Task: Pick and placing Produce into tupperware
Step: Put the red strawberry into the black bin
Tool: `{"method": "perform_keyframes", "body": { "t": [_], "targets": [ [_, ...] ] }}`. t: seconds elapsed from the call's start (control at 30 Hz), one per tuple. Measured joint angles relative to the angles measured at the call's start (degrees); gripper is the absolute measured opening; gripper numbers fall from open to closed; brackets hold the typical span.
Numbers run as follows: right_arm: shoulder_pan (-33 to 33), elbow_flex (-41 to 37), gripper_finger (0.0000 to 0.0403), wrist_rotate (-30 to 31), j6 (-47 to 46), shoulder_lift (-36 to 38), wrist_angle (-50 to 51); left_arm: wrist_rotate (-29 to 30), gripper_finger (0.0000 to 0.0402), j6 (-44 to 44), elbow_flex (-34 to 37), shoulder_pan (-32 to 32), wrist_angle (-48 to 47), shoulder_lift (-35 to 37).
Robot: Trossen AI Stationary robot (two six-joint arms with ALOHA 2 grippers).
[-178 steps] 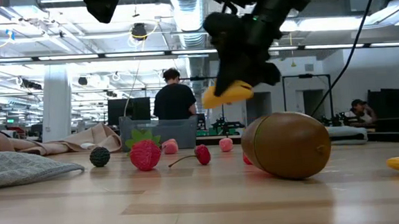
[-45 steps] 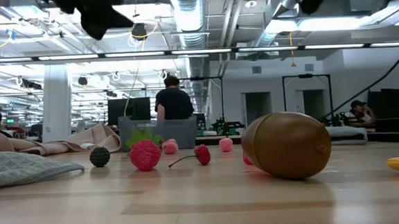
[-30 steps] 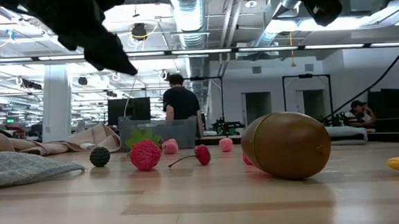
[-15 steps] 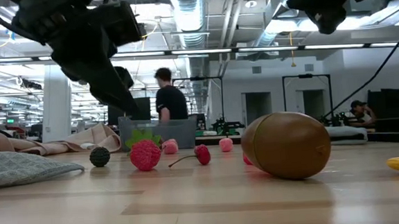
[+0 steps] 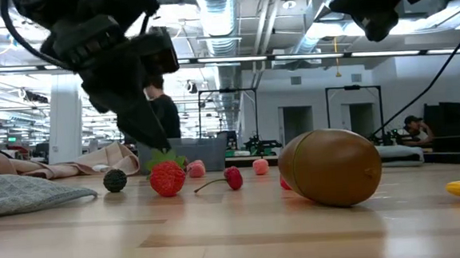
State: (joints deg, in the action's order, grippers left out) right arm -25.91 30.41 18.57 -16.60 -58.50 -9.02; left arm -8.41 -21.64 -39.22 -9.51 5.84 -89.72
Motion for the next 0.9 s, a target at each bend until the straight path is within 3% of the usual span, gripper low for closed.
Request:
{"method": "perform_keyframes", "body": {
  "t": [0.2, 0.73, 0.9],
  "targets": [
    [0.00, 0.00, 0.0171, 0.00, 0.01, 0.00, -0.02, -1.62, 0.0245, -0.10, 0.00, 0.38, 1.70, -3.35],
    [0.00, 0.00, 0.0170, -0.01, 0.00, 0.00, -0.07, -1.79, 0.0243, 0.31, 0.00, 0.41, 3.82, -3.14],
    [0.00, 0.00, 0.0172, -0.02, 0.00, 0.00, -0.07, -1.80, 0.0212, 0.86, 0.00, 0.54, 4.00, -3.14]
  ]
}}
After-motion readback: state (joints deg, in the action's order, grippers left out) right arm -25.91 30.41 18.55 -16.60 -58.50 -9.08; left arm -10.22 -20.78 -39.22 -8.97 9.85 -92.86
